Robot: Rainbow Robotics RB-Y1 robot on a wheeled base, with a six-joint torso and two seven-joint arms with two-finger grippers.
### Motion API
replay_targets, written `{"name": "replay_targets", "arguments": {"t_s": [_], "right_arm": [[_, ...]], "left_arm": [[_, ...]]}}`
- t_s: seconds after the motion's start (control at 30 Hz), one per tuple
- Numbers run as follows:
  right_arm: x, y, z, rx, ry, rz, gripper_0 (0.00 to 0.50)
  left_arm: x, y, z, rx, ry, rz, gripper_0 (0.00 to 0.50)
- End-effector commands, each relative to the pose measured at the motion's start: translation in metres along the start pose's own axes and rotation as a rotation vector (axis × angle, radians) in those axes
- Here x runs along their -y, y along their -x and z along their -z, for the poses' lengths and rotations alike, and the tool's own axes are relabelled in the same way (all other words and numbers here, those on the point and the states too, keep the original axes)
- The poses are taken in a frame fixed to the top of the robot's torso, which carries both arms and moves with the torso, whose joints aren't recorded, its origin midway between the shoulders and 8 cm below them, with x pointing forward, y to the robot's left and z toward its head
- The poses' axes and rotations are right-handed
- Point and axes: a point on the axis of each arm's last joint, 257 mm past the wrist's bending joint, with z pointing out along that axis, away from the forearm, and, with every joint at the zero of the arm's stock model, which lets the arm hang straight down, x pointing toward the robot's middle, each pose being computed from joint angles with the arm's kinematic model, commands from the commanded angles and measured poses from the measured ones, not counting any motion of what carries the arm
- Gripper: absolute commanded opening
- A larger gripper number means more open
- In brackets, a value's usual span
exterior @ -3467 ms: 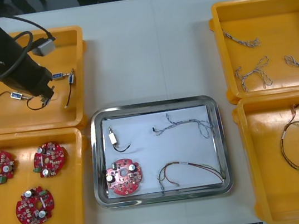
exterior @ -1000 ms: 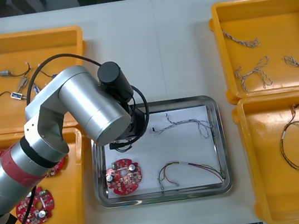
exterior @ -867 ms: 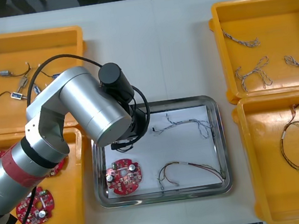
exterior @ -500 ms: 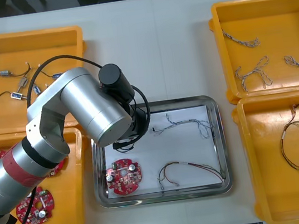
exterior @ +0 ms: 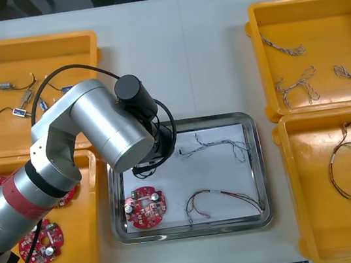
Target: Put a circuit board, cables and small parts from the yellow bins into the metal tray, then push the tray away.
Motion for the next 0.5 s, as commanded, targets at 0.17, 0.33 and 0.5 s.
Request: {"name": "replay_targets", "arguments": {"t_s": [0.17, 0.33, 0.5], "right_arm": [[0.001, -0.001, 0.006, 0.016, -0.003, -0.007, 0.5], [0.002, 0.0, 0.007, 0.017, -0.004, -0.002, 0.5], [-0.001, -0.001, 0.01, 0.002, -0.001, 0.042, 0.5]], "left_arm": [[-0.016, 0.011, 0.017, 0.031, -0.003, 0.047, 0.5], [-0.03, 0.022, 0.043, 0.017, -0.017, 0.081, 0.5], [-0.046, 0.032, 0.079, -0.011, -0.013, 0.101, 0.5]]}}
